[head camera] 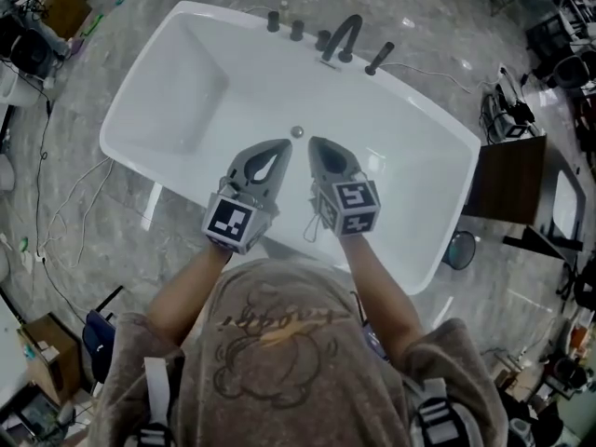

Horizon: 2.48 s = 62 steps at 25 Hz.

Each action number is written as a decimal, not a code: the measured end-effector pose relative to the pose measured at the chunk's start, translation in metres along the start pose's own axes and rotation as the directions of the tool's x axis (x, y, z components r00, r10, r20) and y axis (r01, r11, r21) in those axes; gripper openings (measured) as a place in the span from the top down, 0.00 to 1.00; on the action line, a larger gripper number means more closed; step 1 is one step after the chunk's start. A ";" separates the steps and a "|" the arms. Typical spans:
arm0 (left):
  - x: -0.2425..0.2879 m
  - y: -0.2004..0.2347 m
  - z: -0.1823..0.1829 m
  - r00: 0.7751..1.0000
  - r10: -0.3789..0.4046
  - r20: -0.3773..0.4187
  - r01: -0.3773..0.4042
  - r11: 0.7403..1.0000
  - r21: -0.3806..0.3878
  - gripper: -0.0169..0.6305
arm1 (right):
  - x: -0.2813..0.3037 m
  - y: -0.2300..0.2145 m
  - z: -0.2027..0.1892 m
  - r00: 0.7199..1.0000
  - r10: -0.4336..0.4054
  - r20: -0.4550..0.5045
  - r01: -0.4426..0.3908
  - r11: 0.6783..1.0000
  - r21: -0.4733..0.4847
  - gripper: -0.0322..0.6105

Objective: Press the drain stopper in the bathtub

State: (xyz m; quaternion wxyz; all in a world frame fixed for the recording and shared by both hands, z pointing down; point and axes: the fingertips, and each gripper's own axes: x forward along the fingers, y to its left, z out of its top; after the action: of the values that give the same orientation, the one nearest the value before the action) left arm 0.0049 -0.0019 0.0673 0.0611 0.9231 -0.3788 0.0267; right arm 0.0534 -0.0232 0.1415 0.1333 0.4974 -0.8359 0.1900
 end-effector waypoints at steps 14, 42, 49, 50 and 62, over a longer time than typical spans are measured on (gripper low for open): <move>-0.030 -0.040 0.026 0.997 -0.070 -0.022 0.070 0.998 0.001 0.97 | -0.078 0.047 0.030 0.988 0.117 0.101 -0.110 0.991 -0.077 0.95; -0.074 -0.054 0.026 0.996 -0.086 -0.030 0.086 0.996 0.016 0.97 | -0.125 0.098 0.046 0.938 0.223 0.265 -0.189 0.971 -0.145 0.95; -0.082 -0.049 0.025 0.998 -0.061 -0.026 0.062 0.998 0.015 0.97 | -0.123 0.103 0.048 0.936 0.230 0.266 -0.195 0.969 -0.154 0.95; -0.082 -0.048 0.025 0.998 -0.056 -0.026 0.056 0.998 0.014 0.97 | -0.123 0.103 0.049 0.936 0.230 0.266 -0.194 0.969 -0.156 0.95; -0.087 -0.042 0.023 0.999 -0.032 -0.041 0.033 0.999 0.023 0.97 | -0.119 0.108 0.048 0.934 0.245 0.259 -0.208 0.965 -0.161 0.95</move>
State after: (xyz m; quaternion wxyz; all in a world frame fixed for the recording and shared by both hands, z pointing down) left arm -0.0276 0.0855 0.0321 0.0581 0.9291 -0.3619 0.0489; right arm 0.0123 0.0949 0.0294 0.0246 0.4093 -0.9087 0.0777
